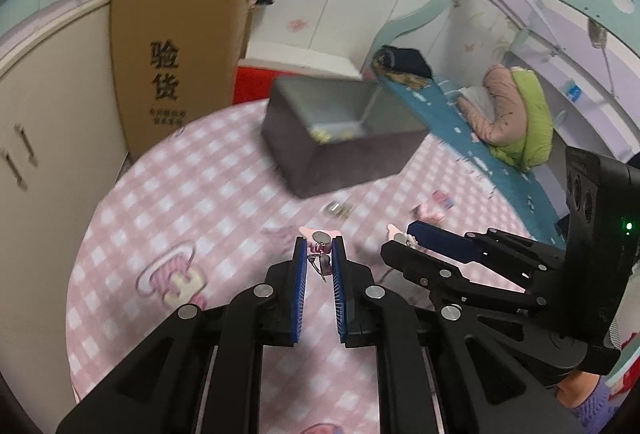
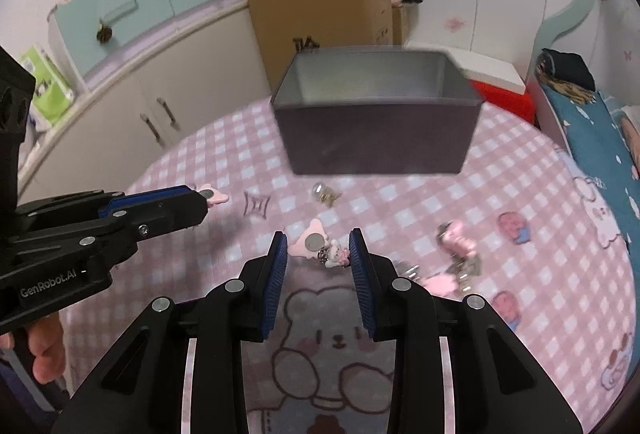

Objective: Organize jewelry
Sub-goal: 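Lower the pink clips into the grey box and open both tools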

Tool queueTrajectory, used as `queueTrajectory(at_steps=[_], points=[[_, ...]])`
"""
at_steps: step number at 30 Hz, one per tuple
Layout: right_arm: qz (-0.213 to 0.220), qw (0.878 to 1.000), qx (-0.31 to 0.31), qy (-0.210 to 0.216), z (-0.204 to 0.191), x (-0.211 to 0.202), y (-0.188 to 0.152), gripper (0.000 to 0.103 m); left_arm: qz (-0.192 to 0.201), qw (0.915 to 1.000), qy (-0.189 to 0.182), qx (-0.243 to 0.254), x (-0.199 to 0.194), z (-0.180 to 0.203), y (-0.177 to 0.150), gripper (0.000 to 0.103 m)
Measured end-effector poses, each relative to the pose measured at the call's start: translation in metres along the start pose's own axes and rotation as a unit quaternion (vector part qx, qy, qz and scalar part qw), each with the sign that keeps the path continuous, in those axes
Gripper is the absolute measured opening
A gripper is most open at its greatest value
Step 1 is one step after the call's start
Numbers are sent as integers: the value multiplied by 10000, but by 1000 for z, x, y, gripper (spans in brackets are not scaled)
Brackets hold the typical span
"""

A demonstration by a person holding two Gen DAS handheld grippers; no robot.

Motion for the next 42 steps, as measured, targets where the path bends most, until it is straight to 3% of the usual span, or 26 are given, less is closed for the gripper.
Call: queueTrajectory(at_steps=[8, 17, 27, 38, 42], points=[[559, 9982, 143, -176, 32, -35, 48, 32, 373, 9981, -247, 422, -6, 35, 59, 11], [553, 9980, 193, -224, 59, -14, 100, 32, 130, 9983, -5, 566, 33, 45, 109, 11], [47, 9996, 64, -264, 64, 34, 107, 32, -343, 9984, 262, 358, 81, 22, 108, 11], [-239, 9994, 89, -230, 64, 56, 101, 32, -319, 9985, 320, 299, 81, 15, 105, 12], [-295, 9991, 134, -265, 66, 60, 102, 32, -256, 9986, 388, 264, 78, 14, 107, 26]])
Point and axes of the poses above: each gripper's, at about its wrist camera, not at the fingertips, and x roughly the way its jaws point, z to its right, y to its top, the point moved 1 cm from there along x, roughly the way its jaws point, and after that the axes turned 6 degrees about -x, right-handed, at the moved point
